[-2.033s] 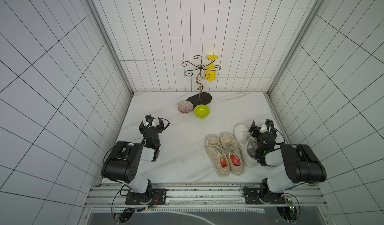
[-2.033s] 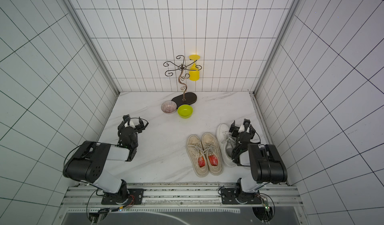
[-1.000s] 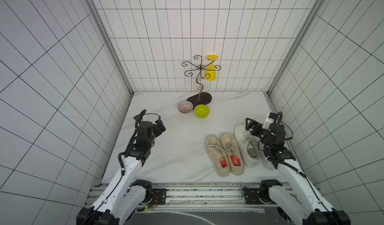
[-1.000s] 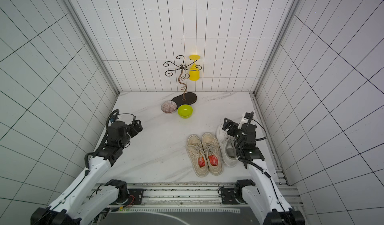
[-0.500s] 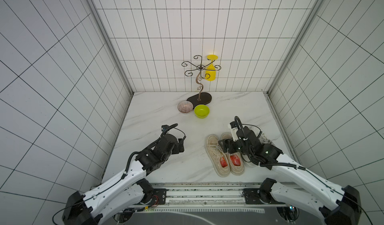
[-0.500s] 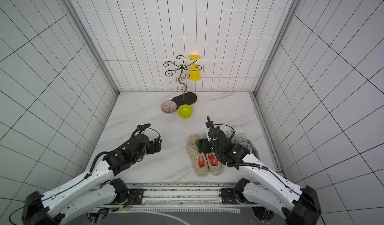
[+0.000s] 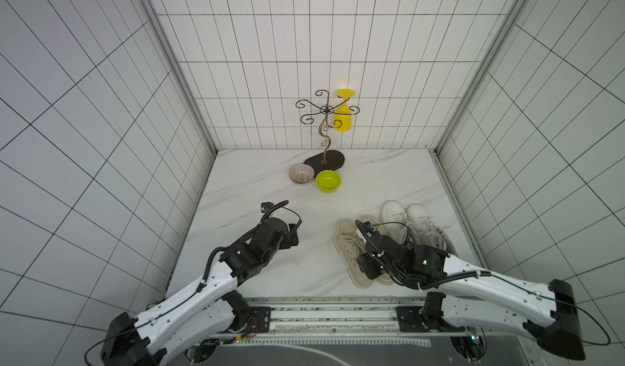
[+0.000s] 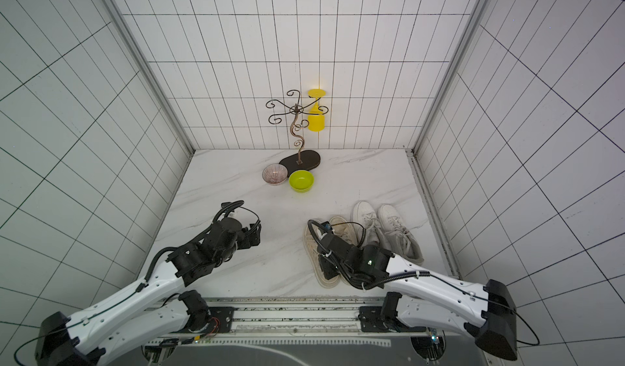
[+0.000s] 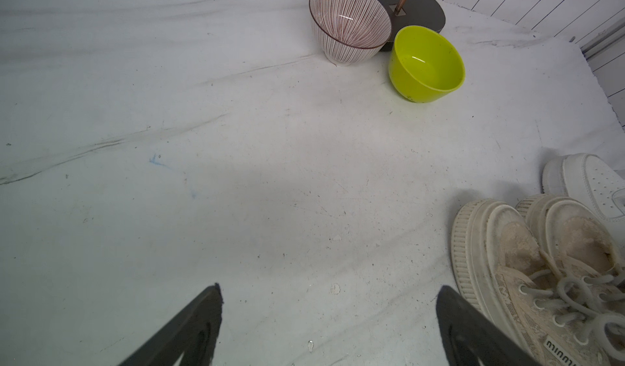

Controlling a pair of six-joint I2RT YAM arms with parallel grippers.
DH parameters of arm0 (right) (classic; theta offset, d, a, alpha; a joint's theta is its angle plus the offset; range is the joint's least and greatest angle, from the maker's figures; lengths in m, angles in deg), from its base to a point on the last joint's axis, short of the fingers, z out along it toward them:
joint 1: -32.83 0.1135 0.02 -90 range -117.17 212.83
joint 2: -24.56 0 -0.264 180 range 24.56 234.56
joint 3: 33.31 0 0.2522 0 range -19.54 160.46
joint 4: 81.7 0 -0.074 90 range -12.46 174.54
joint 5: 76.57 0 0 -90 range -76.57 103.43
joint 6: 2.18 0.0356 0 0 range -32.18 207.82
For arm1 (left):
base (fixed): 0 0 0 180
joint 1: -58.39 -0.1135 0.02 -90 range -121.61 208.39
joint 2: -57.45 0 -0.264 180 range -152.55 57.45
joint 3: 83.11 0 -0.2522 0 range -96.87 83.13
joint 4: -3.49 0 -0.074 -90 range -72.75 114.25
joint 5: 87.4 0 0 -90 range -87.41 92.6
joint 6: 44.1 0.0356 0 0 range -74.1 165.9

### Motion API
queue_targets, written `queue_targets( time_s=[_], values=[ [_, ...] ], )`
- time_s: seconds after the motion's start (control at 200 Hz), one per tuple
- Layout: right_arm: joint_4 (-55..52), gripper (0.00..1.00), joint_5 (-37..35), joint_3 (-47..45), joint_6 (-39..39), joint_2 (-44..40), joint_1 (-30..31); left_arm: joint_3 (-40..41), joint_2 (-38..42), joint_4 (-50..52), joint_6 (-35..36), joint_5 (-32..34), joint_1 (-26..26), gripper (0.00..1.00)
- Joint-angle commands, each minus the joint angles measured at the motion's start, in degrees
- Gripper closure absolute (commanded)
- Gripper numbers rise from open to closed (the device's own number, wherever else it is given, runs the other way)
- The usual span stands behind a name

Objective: Remove the insole from the shoe
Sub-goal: Move the shoe to the center of the board.

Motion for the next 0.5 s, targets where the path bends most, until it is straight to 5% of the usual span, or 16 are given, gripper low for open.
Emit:
queue_targets(
  time_s=[0.0,0.31,0.495],
  values=[
    [-3.41,0.58,-5.45,3.22,2.12,1.94,0.06,0.09,0.19,-3.18,-0.14,-0.98,0.23,0.03],
    [-0.48,0.72,-5.70,3.85,-2.01,8.01,-3.05,0.22,-3.50,-7.71,1.45,-3.09,0.33,0.03],
    [1.44,0.72,-4.88,2.49,-3.23,8.91,-5.55,1.12,-4.23,-10.92,3.23,-4.02,0.37,0.03]
  ],
)
